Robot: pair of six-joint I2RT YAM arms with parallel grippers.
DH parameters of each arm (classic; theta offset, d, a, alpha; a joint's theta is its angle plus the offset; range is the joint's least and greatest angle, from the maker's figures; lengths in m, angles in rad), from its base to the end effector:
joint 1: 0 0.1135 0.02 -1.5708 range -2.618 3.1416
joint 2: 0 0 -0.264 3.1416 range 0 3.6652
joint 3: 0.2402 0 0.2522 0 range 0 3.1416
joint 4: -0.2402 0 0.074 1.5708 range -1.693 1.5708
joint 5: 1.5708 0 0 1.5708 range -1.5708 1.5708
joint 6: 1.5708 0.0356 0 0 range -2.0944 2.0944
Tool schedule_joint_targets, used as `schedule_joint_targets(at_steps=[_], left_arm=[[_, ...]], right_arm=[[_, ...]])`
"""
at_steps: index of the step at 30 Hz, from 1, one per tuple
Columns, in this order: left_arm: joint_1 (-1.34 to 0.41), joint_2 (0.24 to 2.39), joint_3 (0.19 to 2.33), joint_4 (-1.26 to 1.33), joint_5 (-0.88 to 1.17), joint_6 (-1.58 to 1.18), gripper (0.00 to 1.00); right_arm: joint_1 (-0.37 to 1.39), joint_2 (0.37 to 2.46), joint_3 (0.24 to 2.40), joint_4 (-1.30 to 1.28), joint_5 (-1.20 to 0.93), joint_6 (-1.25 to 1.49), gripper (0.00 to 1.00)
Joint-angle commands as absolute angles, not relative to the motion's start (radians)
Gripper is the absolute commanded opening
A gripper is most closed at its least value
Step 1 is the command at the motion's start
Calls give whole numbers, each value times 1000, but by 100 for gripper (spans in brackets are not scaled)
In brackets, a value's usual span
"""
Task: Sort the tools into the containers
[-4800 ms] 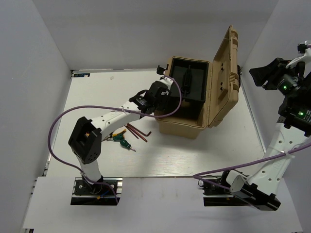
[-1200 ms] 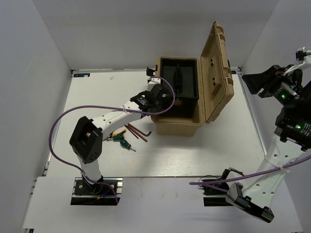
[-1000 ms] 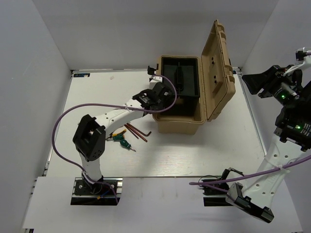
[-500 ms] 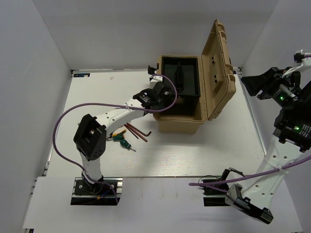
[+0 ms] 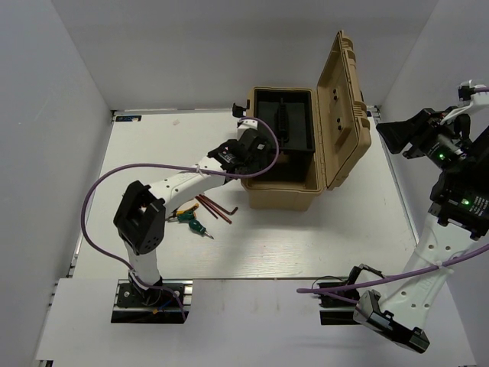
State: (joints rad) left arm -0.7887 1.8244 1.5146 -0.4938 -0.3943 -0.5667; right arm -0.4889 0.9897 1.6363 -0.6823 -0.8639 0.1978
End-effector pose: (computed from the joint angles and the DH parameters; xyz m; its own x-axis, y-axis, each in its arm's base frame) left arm 0.3001 -0.2827 0.2746 -0.6788 -0.0200 -0.7341 0.1217 0.9827 -0.1393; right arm 0.1288 -0.0379 0.5262 -0.1028 0.1993 -0.9745 -0.3525 0.9088 0.2230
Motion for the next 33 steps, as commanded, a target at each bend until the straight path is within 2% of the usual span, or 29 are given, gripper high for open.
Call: schedule_joint_targets(at_steps=[1, 4, 6, 11, 15, 16, 18, 19, 22, 26, 30, 33], left_arm=[[-799, 1776, 1528, -491, -307, -558, 79], [-799, 1740, 1551, -491, -307, -537, 82], [-808, 1718, 1551, -491, -307, -526, 82], [-808, 1600, 1531, -479, -298, -494, 86], [-818, 1485, 1477, -453, -307, -450, 88], [-818, 1465, 1477, -443, -307, -449, 91], [-818, 1424, 1445, -434, -317, -413, 92], [-818, 1383, 1433, -423, -318, -399, 92], [-818, 1318, 1372, -413, -363, -364, 94], [-804, 1209, 1253, -425, -431, -354, 95], [-804, 1103, 1149, -460, -506, -345, 97], [-804, 1014, 1079, -497, -570, -345, 97]], right_arm=[[-489, 983, 1628, -658, -907, 175, 58], [-488, 991, 1628, -657, -936, 169, 59], [-488, 991, 1625, -641, -956, 167, 64], [-488, 1020, 1592, -543, -1104, 231, 66], [-483, 1041, 1552, -248, -1216, 415, 66], [-477, 1045, 1546, -91, -1253, 546, 64], [-468, 1077, 1551, -11, -1278, 662, 64], [-457, 1081, 1554, 140, -1281, 701, 64], [-417, 1124, 1565, 239, -1282, 825, 63], [-327, 1186, 1655, 155, -1235, 752, 62], [-215, 1270, 1802, -164, -1157, 562, 60], [-109, 1434, 1997, -443, -1021, 367, 58]])
